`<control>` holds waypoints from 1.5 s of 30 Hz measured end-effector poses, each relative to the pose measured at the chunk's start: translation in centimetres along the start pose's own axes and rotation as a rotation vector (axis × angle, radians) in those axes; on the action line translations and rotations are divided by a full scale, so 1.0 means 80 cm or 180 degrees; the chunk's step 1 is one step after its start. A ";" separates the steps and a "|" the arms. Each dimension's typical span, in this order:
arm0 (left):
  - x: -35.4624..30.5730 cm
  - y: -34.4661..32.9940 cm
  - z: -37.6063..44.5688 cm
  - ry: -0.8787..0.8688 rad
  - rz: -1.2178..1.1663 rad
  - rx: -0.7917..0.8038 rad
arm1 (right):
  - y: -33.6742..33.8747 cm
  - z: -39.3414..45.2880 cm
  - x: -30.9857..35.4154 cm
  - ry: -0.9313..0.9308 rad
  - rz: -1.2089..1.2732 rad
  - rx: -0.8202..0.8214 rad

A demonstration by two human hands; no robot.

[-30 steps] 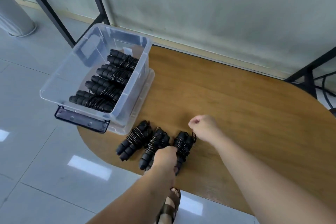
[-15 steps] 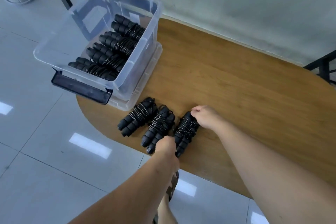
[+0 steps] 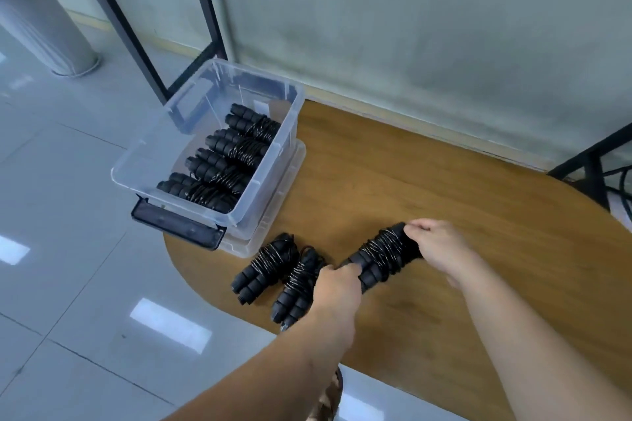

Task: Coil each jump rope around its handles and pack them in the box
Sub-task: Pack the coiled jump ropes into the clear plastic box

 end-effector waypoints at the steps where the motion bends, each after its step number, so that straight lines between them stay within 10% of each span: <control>1: -0.012 0.004 -0.008 -0.0055 0.0088 0.0065 | 0.011 -0.003 0.014 0.0024 0.0167 -0.0025; 17: -0.320 0.157 0.019 -0.2159 0.0893 -0.0936 | -0.036 -0.035 0.302 0.0916 0.1259 0.0333; 34: -0.445 0.175 0.186 -0.2219 0.4994 -0.0560 | -0.202 0.076 0.397 0.0101 -0.0688 -0.0029; 45: -0.439 0.163 0.216 -0.2336 0.5106 -0.0498 | -0.217 0.093 0.410 -0.0169 -0.0801 -0.0047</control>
Point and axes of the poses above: each hand's wrist, its own z-axis towards the middle knuckle, its own y-axis out of the back of the hand, x = y × z, the point moved 2 cm from there along z, towards the middle knuckle, and after that the axes turned 7 degrees about -x, right-handed, at the moved point
